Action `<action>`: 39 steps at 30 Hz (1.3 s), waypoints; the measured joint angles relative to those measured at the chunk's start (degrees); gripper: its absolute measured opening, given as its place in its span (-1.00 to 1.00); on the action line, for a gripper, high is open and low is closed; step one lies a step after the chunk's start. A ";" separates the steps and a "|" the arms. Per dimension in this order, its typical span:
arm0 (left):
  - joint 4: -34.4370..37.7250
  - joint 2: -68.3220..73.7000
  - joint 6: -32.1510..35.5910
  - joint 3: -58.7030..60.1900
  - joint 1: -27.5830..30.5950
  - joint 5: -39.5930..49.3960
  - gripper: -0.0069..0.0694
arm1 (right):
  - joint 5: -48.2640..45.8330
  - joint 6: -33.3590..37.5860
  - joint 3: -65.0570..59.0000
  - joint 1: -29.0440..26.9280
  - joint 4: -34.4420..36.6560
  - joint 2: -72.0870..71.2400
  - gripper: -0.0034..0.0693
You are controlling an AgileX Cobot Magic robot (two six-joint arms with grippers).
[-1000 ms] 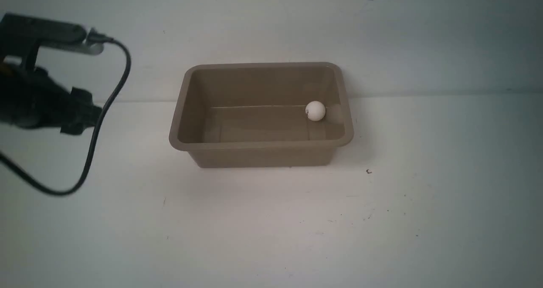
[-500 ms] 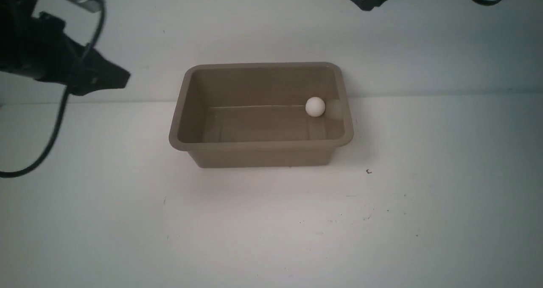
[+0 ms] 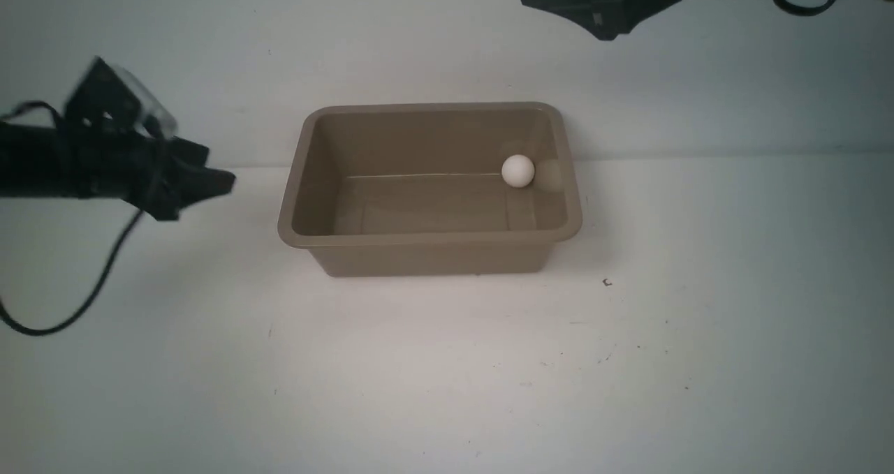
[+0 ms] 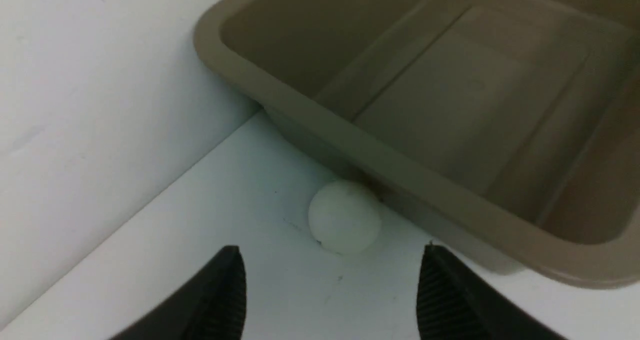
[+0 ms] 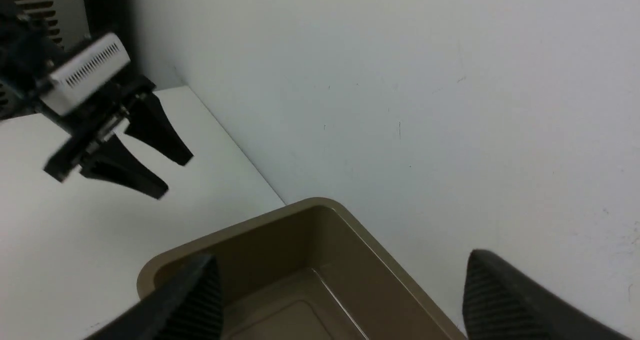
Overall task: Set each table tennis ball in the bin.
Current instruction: Use the left arm to clamp the table tennis ball closest to it
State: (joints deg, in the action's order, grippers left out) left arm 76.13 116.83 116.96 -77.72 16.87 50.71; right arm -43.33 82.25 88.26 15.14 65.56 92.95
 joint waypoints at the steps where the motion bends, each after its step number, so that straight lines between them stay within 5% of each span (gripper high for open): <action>1: 1.16 0.99 2.40 0.00 -0.50 -0.94 0.27 | 0.00 0.00 0.00 0.00 0.00 0.00 0.72; 9: 10.12 6.03 19.14 -0.16 -3.82 -6.24 0.43 | -2.33 -0.49 0.00 0.00 -2.15 0.00 0.72; 30: 16.31 17.01 21.29 -6.28 -9.53 -10.40 0.53 | -5.74 -1.71 0.00 0.00 -2.56 0.00 0.72; 35: 20.24 18.04 21.37 -7.04 -9.53 -10.66 0.29 | -6.02 -1.98 0.00 0.00 -2.56 0.00 0.72; 36: 20.52 17.97 21.67 -7.04 -9.53 -10.81 0.02 | -6.02 -2.23 0.00 0.00 -2.56 0.00 0.71; 39: 18.82 16.75 22.08 -7.04 -9.33 -12.61 0.04 | -6.09 -2.59 0.00 0.00 -2.56 0.00 0.70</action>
State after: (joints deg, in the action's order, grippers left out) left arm 94.96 133.59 139.05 -84.76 7.55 38.10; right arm -49.42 79.66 88.26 15.14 63.01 92.95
